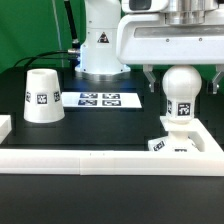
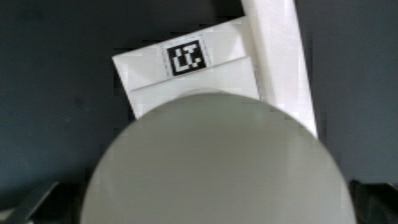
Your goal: Assemble lamp
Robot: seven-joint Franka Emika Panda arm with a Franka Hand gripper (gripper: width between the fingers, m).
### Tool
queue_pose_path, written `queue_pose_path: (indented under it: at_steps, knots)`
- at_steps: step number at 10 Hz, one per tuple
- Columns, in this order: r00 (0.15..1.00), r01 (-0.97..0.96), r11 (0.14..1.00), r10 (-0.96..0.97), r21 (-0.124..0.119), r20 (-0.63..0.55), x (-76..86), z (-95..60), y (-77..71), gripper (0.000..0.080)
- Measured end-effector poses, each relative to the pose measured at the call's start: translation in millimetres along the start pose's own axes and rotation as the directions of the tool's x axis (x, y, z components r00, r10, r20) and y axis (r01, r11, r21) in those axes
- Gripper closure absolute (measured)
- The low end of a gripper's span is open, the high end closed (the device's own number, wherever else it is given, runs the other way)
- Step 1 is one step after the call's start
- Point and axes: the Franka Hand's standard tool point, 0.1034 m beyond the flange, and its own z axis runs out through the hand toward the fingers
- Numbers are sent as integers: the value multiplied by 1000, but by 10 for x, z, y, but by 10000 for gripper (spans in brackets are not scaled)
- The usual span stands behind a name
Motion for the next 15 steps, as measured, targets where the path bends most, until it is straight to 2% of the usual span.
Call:
queue_pose_path:
  at_steps: [4,6,11,15]
  knots:
    - [941,339,941,-339,-1,0,-1,0,-2,101]
    - [900,436,900,-436,-1,1,-3,1,-7,101]
    - [699,715,699,-715,-10,6,-8,2,-16,101]
    - [492,871,491,-871,-20,20,3,1,16,101]
